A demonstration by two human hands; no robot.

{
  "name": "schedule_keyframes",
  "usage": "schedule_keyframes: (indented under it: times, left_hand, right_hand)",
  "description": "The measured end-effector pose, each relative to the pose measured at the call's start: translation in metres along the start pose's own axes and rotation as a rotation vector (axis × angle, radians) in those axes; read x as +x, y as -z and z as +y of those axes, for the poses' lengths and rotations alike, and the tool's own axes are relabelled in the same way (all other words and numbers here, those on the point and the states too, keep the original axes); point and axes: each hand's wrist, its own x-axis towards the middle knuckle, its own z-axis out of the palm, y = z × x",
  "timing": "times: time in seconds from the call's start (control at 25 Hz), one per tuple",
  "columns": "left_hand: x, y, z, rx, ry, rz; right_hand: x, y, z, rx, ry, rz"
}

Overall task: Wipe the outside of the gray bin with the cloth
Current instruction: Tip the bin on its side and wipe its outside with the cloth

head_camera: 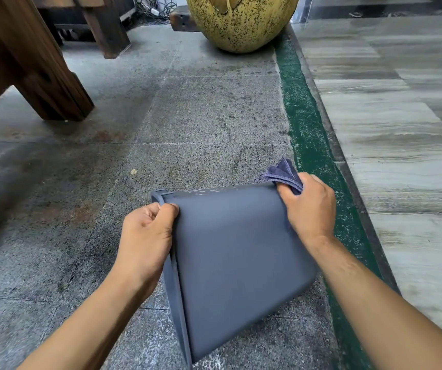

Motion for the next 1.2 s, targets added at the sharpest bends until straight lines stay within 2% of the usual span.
schedule_keyframes:
  times: [0.4, 0.52, 0.64, 0.76, 0.92, 1.08, 1.2]
  left_hand:
    - [0.001, 0.002, 0.003, 0.018, 0.041, 0.033]
    - [0.001, 0.002, 0.004, -0.020, 0.087, 0.035]
    - [0.002, 0.009, 0.002, -0.069, 0.179, 0.098]
    - [-0.004, 0.017, 0.005, -0.249, 0.378, -0.044]
    - [-0.007, 0.018, 0.013, -0.415, 0.577, -0.181]
    - [-0.006, 0.013, 0.022, -0.486, 0.598, -0.265]
    - [-0.011, 0.007, 0.029, -0.523, 0.553, -0.332]
  right_hand:
    - [0.010, -0.002, 0.022, -0.108, -0.072, 0.079]
    - [0.014, -0.005, 0.025, -0.134, -0.102, 0.077]
    - [0.010, -0.005, 0.039, -0.186, -0.215, 0.048]
    - [-0.009, 0.003, 0.061, -0.158, -0.370, 0.047]
    - [-0.004, 0.020, 0.067, -0.083, -0.397, 0.114]
    - [0.018, 0.044, 0.041, 0.093, -0.361, 0.218]
    - [0.024, 0.062, 0.005, 0.204, -0.286, 0.204]
